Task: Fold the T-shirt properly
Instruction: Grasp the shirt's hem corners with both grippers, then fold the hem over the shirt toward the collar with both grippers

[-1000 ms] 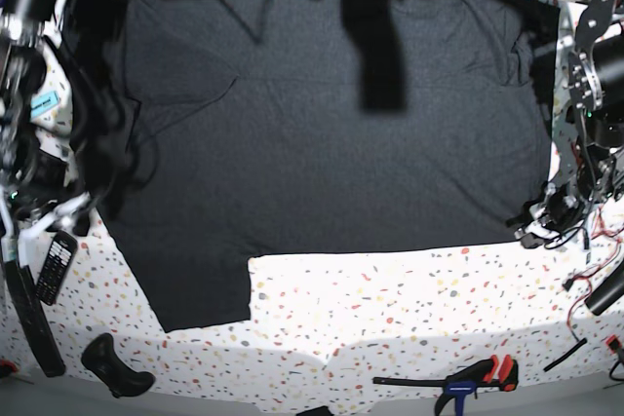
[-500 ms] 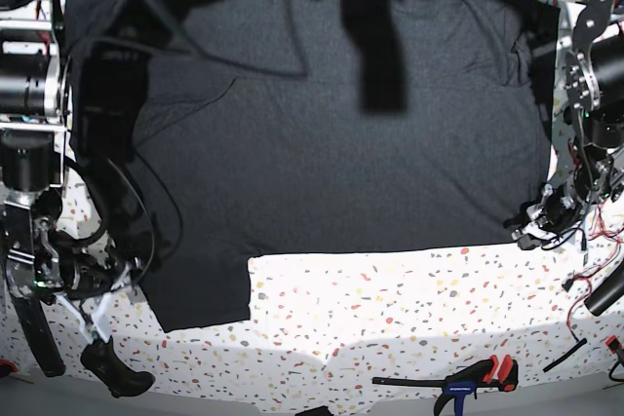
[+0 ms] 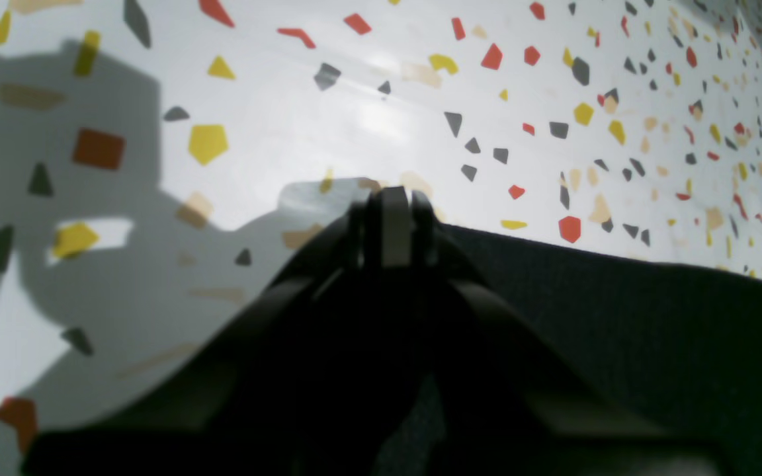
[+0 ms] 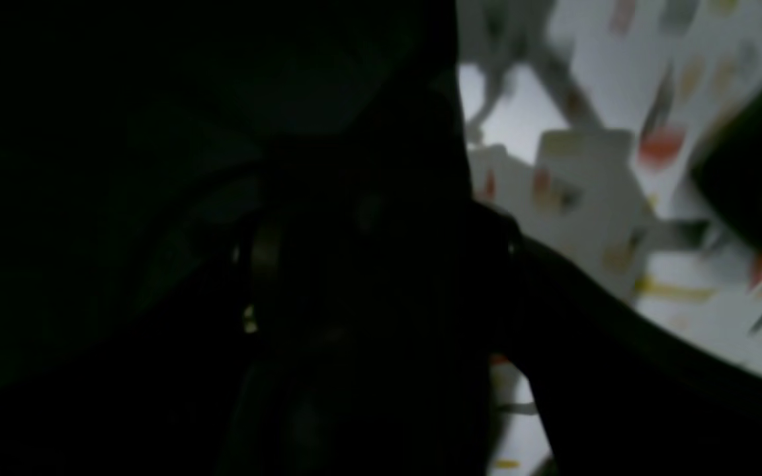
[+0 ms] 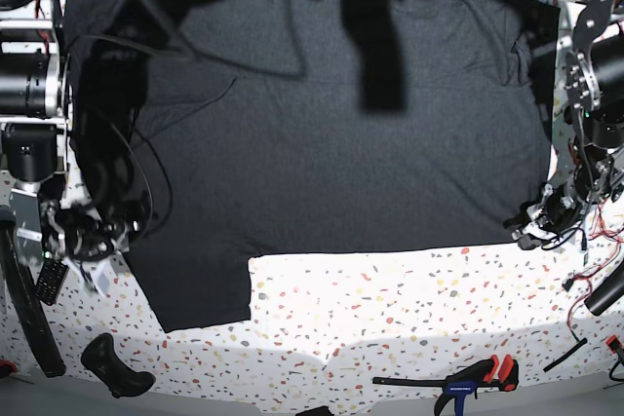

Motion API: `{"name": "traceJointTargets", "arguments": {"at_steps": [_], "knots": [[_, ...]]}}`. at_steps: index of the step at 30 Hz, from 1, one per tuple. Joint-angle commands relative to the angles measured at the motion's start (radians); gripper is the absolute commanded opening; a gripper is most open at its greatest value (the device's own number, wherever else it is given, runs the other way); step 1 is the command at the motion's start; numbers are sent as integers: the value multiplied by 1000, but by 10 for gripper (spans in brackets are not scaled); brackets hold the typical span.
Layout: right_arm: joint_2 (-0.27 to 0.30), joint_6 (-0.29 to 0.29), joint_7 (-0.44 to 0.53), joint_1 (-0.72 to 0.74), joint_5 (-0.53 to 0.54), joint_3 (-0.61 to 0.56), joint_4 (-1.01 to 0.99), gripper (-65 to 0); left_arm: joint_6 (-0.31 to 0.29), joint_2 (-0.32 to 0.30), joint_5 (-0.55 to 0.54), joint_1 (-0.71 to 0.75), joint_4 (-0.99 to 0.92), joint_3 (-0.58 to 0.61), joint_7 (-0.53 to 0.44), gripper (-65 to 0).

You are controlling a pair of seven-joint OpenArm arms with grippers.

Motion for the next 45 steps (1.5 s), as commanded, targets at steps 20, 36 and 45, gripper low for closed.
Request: {"name": "traceJointTargets", "arguments": {"at_steps": [20,36,45], "knots": [[-41,3,-2,44,6,4,-60,-650,3,-14,19,-19,4,2,-69,-650],[-33,2,0,45,47,4,154,-650,19,-15,132,-187,4,2,-76,-650],[-6,7,-58,49,112,4,243,-650,15,-17,110,-244,9,2,87,-650]]}}
